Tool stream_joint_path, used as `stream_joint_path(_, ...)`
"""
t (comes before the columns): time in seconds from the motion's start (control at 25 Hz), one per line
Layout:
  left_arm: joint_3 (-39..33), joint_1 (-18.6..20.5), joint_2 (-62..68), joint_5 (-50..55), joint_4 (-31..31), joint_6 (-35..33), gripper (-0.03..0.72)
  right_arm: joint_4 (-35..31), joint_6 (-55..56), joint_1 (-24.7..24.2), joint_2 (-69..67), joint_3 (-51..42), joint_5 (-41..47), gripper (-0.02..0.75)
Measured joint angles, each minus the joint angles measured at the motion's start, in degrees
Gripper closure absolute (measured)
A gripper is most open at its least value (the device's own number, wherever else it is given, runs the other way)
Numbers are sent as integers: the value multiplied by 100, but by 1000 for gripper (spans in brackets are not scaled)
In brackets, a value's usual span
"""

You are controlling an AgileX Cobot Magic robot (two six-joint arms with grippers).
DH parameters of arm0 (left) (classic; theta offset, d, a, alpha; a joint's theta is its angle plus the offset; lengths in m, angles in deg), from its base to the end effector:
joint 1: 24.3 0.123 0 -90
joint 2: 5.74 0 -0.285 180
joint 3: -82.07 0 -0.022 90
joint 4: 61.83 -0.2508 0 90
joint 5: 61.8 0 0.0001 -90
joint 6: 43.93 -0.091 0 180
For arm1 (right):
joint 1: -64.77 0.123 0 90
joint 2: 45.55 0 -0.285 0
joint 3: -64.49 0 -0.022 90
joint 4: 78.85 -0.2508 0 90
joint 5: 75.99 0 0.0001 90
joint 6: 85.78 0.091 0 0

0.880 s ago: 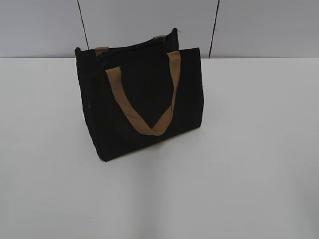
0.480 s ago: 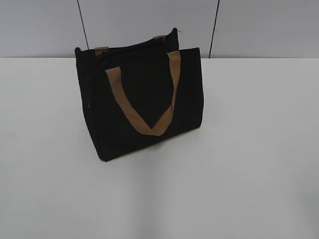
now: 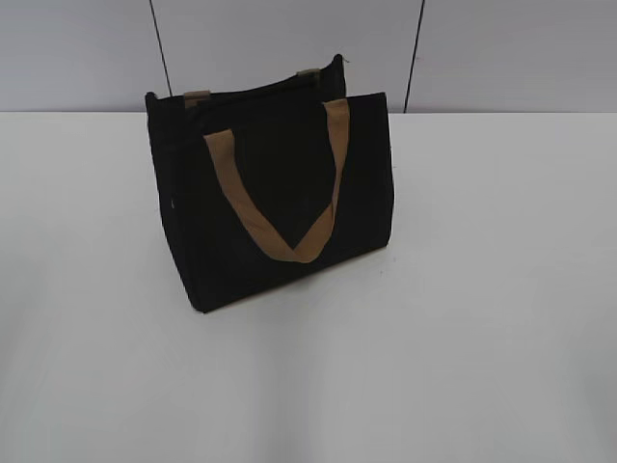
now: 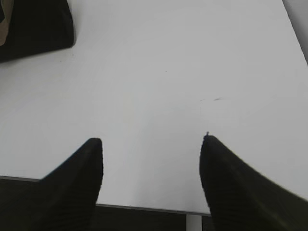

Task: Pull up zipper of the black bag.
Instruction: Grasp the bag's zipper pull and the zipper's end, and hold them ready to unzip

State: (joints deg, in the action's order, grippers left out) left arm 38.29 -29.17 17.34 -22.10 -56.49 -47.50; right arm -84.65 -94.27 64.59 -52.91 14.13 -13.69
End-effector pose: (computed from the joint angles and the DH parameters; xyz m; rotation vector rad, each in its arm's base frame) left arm 0.0463 -0.0094 0.3277 0.1115 1.8556 -0.1208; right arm -0.0038 0.0082 0.2668 -0.1563 2.0846 0.0306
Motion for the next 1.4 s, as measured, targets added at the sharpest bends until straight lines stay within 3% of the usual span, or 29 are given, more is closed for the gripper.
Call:
stream_joint_path(0.2, -516, -167, 976, -1775, 1131, -851, 306, 0, 0, 0, 0, 0, 0, 255)
stream_joint_path(0.36, -1014, -449, 1794, -2958, 1353, -1040, 275, 0, 0, 0, 0, 0, 0, 255)
stream_joint_path(0.52, -1300, -1023, 2715, -4025, 1451, -1065, 270, 0, 0, 0, 0, 0, 0, 255)
stream_joint_path(0.64, -1329, -1527, 3654, -4951, 1399, -1077, 267, 0, 0, 0, 0, 0, 0, 255)
stream_joint_path(0.84, -1329, -1973, 4891, -6396, 1356, -1077, 266, -10, 0, 0, 0, 0, 0, 255)
stream_joint_path(1.24, -1329, -2043, 7353, -8847, 80, 40, 266, -10, 0, 0, 0, 0, 0, 255)
stream_joint_path(1.4, -1323, -2043, 8139, -9468, -166, 390, 266, -10, 0, 0, 0, 0, 0, 255)
